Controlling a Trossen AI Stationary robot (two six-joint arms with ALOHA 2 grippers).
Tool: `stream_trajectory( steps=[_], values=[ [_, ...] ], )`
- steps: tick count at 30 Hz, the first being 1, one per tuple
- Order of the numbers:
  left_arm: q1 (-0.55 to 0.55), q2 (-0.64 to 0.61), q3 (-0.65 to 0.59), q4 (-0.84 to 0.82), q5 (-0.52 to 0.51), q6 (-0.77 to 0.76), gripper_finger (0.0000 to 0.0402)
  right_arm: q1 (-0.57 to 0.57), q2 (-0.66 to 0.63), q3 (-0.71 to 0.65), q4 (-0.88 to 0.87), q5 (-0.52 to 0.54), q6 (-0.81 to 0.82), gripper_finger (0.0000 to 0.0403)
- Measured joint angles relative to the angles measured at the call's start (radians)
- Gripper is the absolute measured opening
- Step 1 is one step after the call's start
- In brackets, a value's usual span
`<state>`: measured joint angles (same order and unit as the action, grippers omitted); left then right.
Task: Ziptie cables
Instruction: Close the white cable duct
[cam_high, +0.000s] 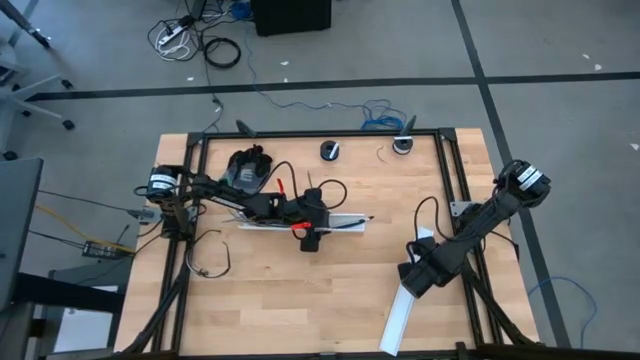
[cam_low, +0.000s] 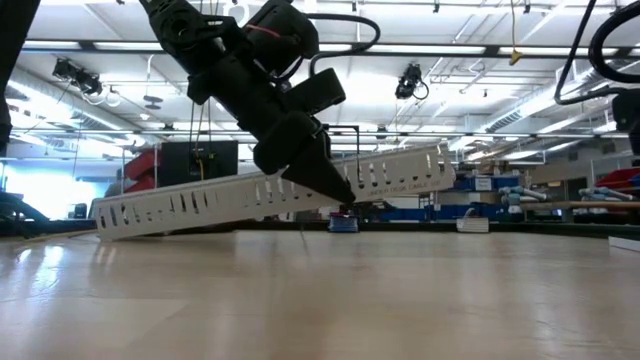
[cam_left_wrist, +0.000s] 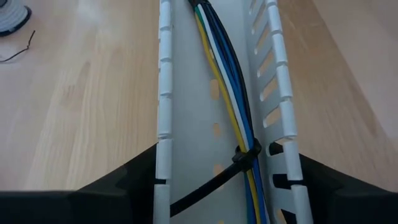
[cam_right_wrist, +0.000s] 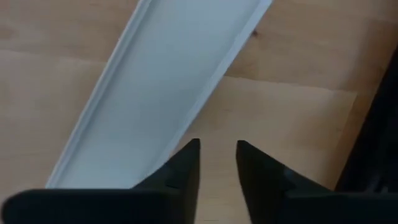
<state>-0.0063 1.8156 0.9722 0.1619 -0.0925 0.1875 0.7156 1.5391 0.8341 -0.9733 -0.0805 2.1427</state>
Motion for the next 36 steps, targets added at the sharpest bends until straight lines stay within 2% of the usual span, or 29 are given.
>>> stream_trajectory(
  steps=[6, 11, 18, 30, 36],
  values=[
    [0.0, 0.0, 0.0, -0.003, 0.0, 0.0, 0.0243, -0.004, 0.0, 0.0, 0.008, 0.007, 0.108, 0.0165],
    [0.0, 0.0, 0.0, -0.003, 0.0, 0.005, 0.0243, -0.009, 0.0, 0.0, 0.037, 0.005, 0.154, 0.0177],
    [0.0, 0.0, 0.0, -0.003, 0.0, 0.008, 0.0243, -0.045, 0.036, 0.0, 0.102, 0.029, 0.151, 0.0153],
    [0.0, 0.0, 0.0, -0.025, 0.0, 0.018, 0.0243, -0.042, 0.072, 0.002, 0.123, 0.015, 0.159, 0.008],
    [0.0, 0.0, 0.0, -0.026, 0.0, 0.018, 0.0243, -0.042, 0.088, -0.006, 0.157, 0.014, 0.158, 0.0056]
  ],
)
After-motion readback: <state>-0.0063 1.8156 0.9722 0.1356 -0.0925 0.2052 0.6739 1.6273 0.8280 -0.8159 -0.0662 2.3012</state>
